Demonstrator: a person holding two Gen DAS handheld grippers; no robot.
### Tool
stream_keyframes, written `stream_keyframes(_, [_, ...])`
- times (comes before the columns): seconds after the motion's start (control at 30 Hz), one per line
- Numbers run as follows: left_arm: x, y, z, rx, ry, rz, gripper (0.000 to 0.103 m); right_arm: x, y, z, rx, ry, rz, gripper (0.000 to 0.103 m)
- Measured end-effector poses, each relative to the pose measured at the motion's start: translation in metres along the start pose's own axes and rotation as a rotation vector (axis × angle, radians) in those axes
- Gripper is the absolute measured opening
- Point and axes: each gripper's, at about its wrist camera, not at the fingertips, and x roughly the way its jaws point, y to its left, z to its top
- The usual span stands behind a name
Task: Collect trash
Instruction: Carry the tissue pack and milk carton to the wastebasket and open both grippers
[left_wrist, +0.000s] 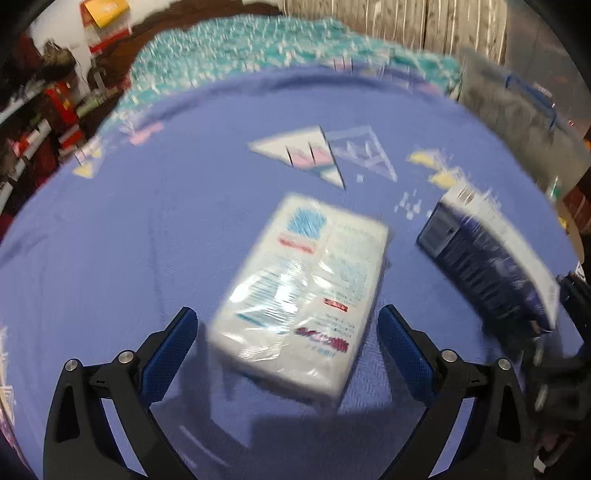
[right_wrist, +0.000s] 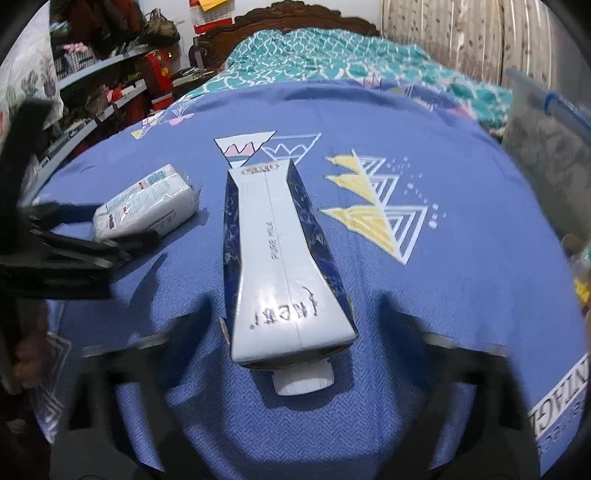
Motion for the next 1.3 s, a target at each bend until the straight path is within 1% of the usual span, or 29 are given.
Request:
stream_keyframes(0.03, [-0.002,-0.001,0.0,0.0,-0.011,0.001,0.081,-0.003,-0.006,-0.001,0.03,-0.009,0.03,0.056])
stream_keyframes(0.07, [-0.005,-0.005,0.001,0.011,-0.012,-0.007,0.065,-0.007,-0.011,-0.003,0.055,-0.02,0.051,0.056])
stream_keyframes(0.1, [-0.008,-0.01,0.003,0.024,-0.009,-0.027,0.065,-0.012,-0.017,-0.005,0.088,-0.038,0.086,0.056])
stream_keyframes(0.13, [-0.01,-0.015,0.005,0.031,-0.009,-0.057,0.065,-0.017,-0.023,-0.007,0.114,-0.058,0.098,0.056])
stream_keyframes(0.17, [-0.012,-0.022,0.007,0.041,-0.014,-0.077,0.064,-0.021,-0.028,-0.008,0.131,-0.071,0.093,0.056])
stream_keyframes(0.23, [-0.018,-0.046,0.016,0.094,-0.04,-0.09,0.064,-0.03,-0.043,-0.012,0.182,-0.105,0.083,0.055])
stream_keyframes(0.27, [-0.02,-0.061,0.022,0.12,-0.047,-0.117,0.064,-0.034,-0.05,-0.014,0.202,-0.117,0.078,0.055])
stream_keyframes(0.33, [-0.021,-0.091,0.035,0.165,-0.042,-0.172,0.064,-0.045,-0.069,-0.021,0.246,-0.153,0.035,0.055])
stream_keyframes(0.47, [-0.023,-0.176,0.06,0.299,-0.038,-0.278,0.064,-0.074,-0.115,-0.038,0.335,-0.242,-0.089,0.055])
stream_keyframes(0.6, [-0.024,-0.267,0.08,0.431,-0.049,-0.358,0.064,-0.113,-0.185,-0.063,0.493,-0.336,-0.235,0.054])
stream_keyframes(0.7, [-0.02,-0.332,0.092,0.494,-0.042,-0.414,0.064,-0.137,-0.238,-0.083,0.627,-0.391,-0.337,0.054])
stream_keyframes(0.8, [-0.008,-0.389,0.105,0.527,0.002,-0.485,0.064,-0.151,-0.286,-0.097,0.729,-0.411,-0.403,0.054])
stream_keyframes(0.9, [0.008,-0.436,0.116,0.544,0.055,-0.537,0.065,-0.154,-0.321,-0.103,0.772,-0.407,-0.47,0.054])
stream_keyframes(0.93, [0.014,-0.448,0.12,0.548,0.075,-0.547,0.065,-0.154,-0.332,-0.105,0.785,-0.401,-0.484,0.054])
stream_keyframes(1.0, [0.033,-0.475,0.125,0.564,0.137,-0.562,0.071,-0.148,-0.349,-0.105,0.806,-0.384,-0.488,0.054])
stream_keyframes(1.03, [0.041,-0.483,0.127,0.566,0.163,-0.555,0.075,-0.143,-0.357,-0.103,0.811,-0.367,-0.482,0.054])
stream_keyframes(1.07, [0.052,-0.491,0.128,0.562,0.192,-0.54,0.083,-0.132,-0.368,-0.099,0.809,-0.329,-0.475,0.055])
stream_keyframes(1.1, [0.061,-0.493,0.131,0.548,0.202,-0.518,0.083,-0.132,-0.368,-0.099,0.809,-0.329,-0.475,0.055])
stream_keyframes(1.13, [0.065,-0.496,0.132,0.54,0.213,-0.509,0.083,-0.126,-0.372,-0.098,0.812,-0.308,-0.473,0.056])
stream_keyframes(1.17, [0.07,-0.495,0.134,0.523,0.231,-0.516,0.084,-0.119,-0.376,-0.098,0.813,-0.283,-0.429,0.058])
stream_keyframes(1.2, [0.072,-0.49,0.136,0.502,0.243,-0.539,0.087,-0.119,-0.376,-0.098,0.813,-0.283,-0.429,0.061])
stream_keyframes(1.23, [0.071,-0.484,0.137,0.486,0.242,-0.552,0.089,-0.115,-0.375,-0.098,0.801,-0.277,-0.411,0.062])
stream_keyframes(1.3, [0.067,-0.47,0.141,0.462,0.218,-0.557,0.089,-0.115,-0.372,-0.096,0.771,-0.288,-0.41,0.068])
